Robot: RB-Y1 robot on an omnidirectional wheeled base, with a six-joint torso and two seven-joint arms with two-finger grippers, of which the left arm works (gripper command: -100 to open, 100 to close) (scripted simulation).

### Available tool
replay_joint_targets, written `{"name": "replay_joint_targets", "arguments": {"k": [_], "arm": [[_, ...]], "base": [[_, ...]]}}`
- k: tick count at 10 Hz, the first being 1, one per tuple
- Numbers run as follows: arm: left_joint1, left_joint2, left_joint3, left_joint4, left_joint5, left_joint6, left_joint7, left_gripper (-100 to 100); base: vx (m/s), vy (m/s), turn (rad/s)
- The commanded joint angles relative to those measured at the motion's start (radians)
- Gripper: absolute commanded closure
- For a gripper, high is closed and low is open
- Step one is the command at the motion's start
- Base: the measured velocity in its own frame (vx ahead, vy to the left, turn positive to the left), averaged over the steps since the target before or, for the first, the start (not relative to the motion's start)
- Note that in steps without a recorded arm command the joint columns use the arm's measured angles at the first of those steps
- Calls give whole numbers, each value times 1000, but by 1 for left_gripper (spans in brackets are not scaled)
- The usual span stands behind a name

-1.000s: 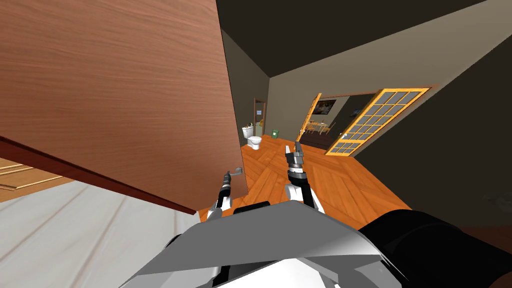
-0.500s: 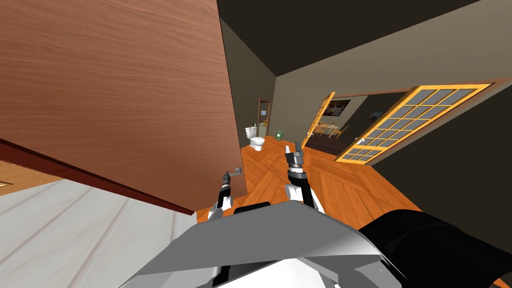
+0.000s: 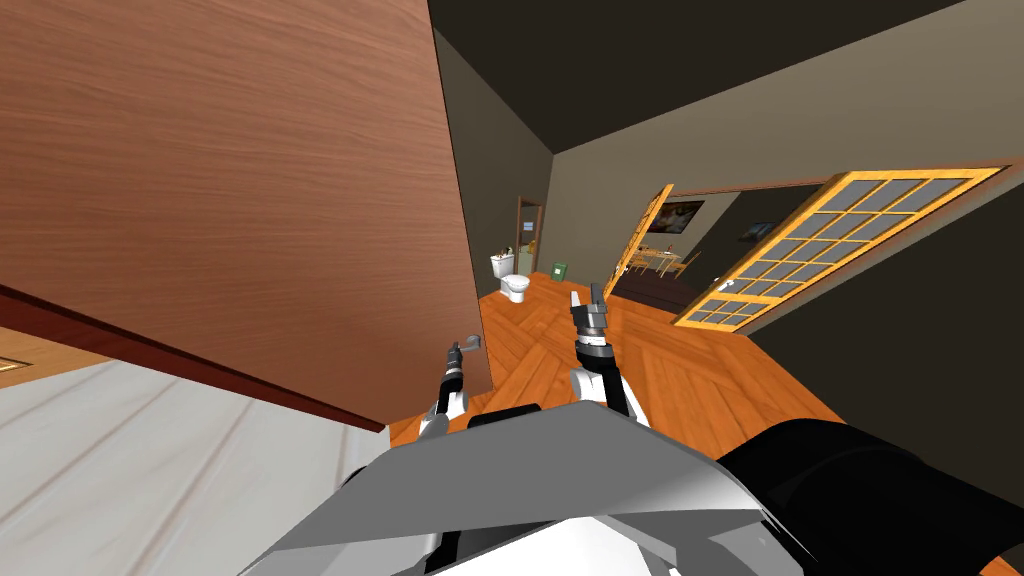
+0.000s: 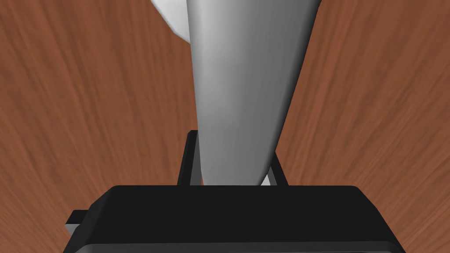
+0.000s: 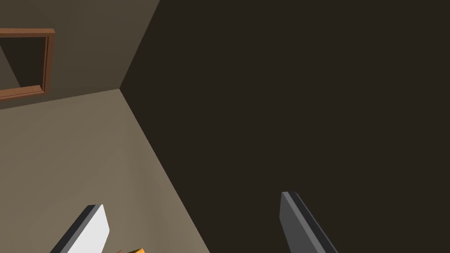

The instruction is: Push the door open

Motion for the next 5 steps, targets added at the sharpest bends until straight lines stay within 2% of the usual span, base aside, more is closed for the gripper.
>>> {"name": "replay_joint_targets", "arguments": {"k": [1,2,3,4,5], "arm": [[14,-21,-13,-35,-8,22,-4,100],[14,-21,-13,-31,-8,22,-4,100],[14,-6,-1,-24,-2,15,-5,100],[18,28,16,-32,10,20,-12,100],[18,28,16,-51,10,20,-12,100]], "base": [[20,-35,18],[12,-23,-12],[2,6,32],[122,-18,31],[138,-42,42]]}}
